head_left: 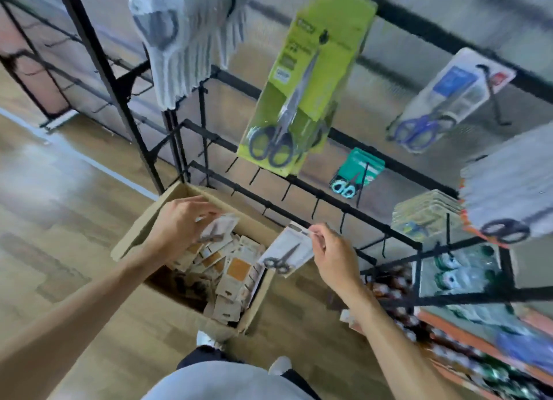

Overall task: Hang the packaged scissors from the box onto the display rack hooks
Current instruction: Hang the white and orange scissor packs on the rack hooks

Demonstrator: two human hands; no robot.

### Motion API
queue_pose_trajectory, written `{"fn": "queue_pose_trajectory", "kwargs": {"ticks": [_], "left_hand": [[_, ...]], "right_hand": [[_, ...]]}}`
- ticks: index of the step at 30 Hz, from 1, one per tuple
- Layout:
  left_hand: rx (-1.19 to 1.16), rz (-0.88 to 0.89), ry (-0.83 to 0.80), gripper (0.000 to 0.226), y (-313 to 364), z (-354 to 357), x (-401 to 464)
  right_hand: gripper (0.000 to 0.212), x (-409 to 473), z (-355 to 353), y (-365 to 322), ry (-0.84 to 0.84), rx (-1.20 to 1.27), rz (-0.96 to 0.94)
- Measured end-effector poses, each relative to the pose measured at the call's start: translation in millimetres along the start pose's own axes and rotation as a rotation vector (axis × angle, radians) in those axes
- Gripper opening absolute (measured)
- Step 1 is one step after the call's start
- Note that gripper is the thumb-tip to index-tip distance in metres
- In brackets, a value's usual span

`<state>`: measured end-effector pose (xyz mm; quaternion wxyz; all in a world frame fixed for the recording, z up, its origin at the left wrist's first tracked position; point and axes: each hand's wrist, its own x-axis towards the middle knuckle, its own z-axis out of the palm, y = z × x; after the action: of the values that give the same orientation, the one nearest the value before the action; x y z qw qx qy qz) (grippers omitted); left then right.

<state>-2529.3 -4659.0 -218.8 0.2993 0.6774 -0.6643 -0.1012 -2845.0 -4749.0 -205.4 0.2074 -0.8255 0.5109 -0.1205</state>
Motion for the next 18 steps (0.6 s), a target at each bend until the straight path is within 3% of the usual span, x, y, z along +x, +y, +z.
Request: {"fn": "queue_pose_trajectory", "kwargs": {"ticks": [9, 18], "left_hand": [[-0.039, 0.398, -0.055, 0.008, 164, 37, 82], [-0.121, 0.662, 0.091, 0.006, 331, 31, 140]], "right_hand": [[0.011, -52, -148, 69, 0.172, -0.059, 0.06], [0.017, -87, -330, 109, 0.454, -0.014, -0.028]]}}
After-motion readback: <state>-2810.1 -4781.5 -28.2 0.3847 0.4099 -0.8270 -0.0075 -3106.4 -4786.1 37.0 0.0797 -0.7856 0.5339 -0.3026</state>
